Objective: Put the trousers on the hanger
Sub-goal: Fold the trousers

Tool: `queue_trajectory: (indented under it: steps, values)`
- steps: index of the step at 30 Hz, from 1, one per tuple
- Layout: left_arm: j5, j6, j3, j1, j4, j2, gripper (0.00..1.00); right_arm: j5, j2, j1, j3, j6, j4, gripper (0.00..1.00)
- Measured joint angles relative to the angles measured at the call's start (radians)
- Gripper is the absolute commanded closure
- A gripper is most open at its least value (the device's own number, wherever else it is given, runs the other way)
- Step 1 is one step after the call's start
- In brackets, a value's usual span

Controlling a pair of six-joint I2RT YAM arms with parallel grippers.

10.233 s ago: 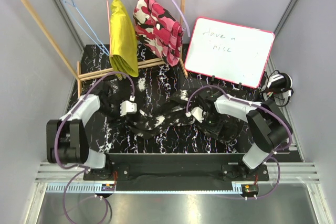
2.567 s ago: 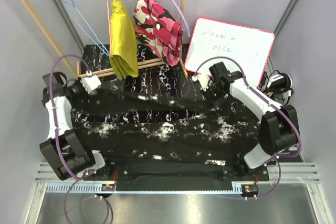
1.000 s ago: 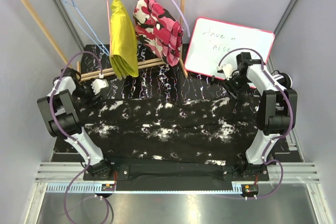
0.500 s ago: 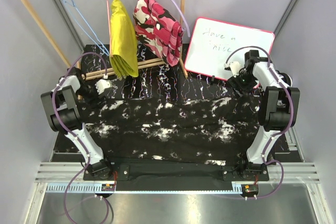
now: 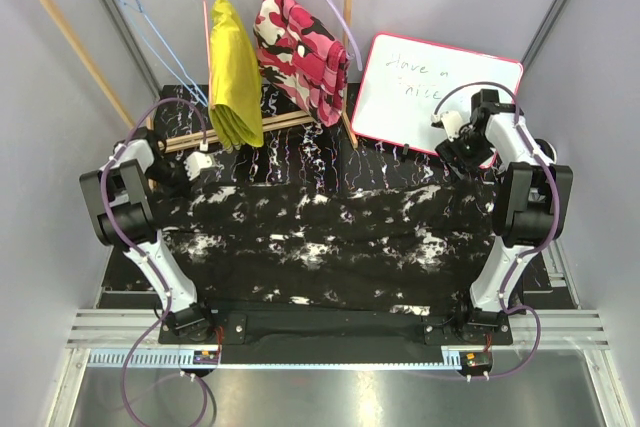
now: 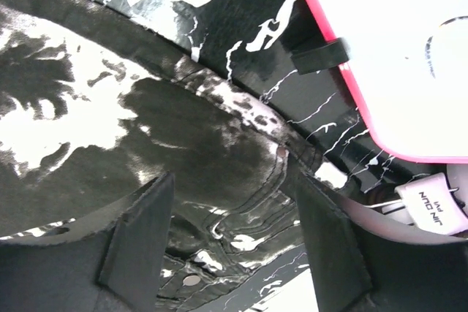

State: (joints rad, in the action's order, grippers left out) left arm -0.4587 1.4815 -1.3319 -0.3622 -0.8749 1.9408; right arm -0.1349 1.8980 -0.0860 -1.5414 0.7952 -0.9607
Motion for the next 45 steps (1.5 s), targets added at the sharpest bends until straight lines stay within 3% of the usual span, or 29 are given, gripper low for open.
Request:
queue_trajectory:
  steps: [1,4,13,21,24,27,28,31,45]
  values:
    - [0.000,0.004,0.005,-0.002,0.000,-0.007,1.00,-0.003,0.006,-0.003,-0.006,0.002,0.000,0.08]
    - [0.002,0.008,0.029,-0.014,0.002,-0.040,1.00,-0.010,0.019,-0.011,-0.016,0.008,0.001,0.04]
    - [0.004,0.006,0.108,-0.063,0.048,-0.275,1.00,-0.017,0.058,-0.015,-0.019,0.039,0.007,0.12]
    - [0.007,-0.024,0.153,-0.065,0.145,-0.331,1.00,-0.014,0.088,-0.015,0.051,0.063,0.064,0.15]
    - [0.010,-0.032,0.209,-0.068,0.190,-0.372,1.00,-0.012,0.104,-0.015,0.070,0.061,0.092,0.23]
    - [0.010,-0.043,0.247,-0.077,0.231,-0.410,1.00,-0.006,0.115,-0.015,0.112,0.059,0.132,0.50]
    - [0.010,-0.050,0.251,-0.081,0.242,-0.416,1.00,-0.006,0.111,-0.014,0.116,0.051,0.133,0.69]
    - [0.001,-0.080,0.258,-0.091,0.277,-0.422,1.00,-0.012,0.108,-0.008,0.123,0.024,0.137,1.00]
    - [-0.035,-0.205,0.317,-0.106,0.404,-0.444,1.00,0.027,0.045,0.000,0.145,-0.047,0.285,1.00]
